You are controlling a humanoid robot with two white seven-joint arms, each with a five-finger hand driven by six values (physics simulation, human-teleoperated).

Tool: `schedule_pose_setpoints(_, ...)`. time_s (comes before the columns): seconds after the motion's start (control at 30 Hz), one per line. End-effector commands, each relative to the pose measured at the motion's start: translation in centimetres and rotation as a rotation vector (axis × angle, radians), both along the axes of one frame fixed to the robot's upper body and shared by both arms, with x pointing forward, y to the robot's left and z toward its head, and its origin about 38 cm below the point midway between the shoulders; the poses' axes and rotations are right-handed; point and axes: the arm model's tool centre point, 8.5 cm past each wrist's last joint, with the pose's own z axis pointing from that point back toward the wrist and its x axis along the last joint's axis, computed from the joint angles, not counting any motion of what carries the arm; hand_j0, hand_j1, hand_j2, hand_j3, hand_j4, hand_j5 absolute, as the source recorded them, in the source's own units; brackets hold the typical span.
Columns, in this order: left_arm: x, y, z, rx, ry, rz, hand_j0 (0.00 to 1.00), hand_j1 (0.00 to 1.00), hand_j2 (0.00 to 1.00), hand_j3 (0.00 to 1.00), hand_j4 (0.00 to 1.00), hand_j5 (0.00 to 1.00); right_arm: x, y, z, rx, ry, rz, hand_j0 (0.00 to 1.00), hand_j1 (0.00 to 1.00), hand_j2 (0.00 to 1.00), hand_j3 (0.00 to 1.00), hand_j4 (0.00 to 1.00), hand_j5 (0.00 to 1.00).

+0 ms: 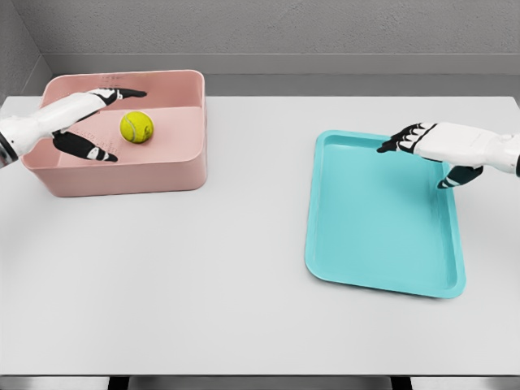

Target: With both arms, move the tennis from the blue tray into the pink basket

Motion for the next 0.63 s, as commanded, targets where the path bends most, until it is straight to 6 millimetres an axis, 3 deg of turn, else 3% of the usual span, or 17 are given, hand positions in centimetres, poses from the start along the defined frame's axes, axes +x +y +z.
schedule_pose_setpoints(0.0,-0.7,0.9,3.8,-0.038,-0.092,0.007,1.00,1.00,1.00,1.00,1.00,1.00,0.1,-0.1,-0.1,0.006,0.004,-0.007,1.00,1.00,1.00,1.00,1.00,1.00)
schedule_pose_setpoints(0.2,-1.1,1.4,5.3,-0.059,-0.137,0.020,1.00,1.00,1.00,1.00,1.00,1.00,0.1,0.0,-0.2,0.009,0.006,-0.006,1.00,1.00,1.00,1.00,1.00,1.00)
schedule_pose_setpoints(0.4,-5.4,1.2,3.7,-0.036,-0.061,-0.052,1.00,1.00,1.00,1.00,1.00,1.00,-0.4,-0.1,-1.4,0.004,0.034,-0.007,1.00,1.00,1.00,1.00,1.00,1.00)
schedule_pose_setpoints(0.6,-7.0,0.1,4.0,-0.015,-0.053,-0.110,1.00,1.00,1.00,1.00,1.00,1.00,-0.5,-0.8,-2.1,0.004,0.053,-0.028,1.00,1.00,1.00,1.00,1.00,1.00)
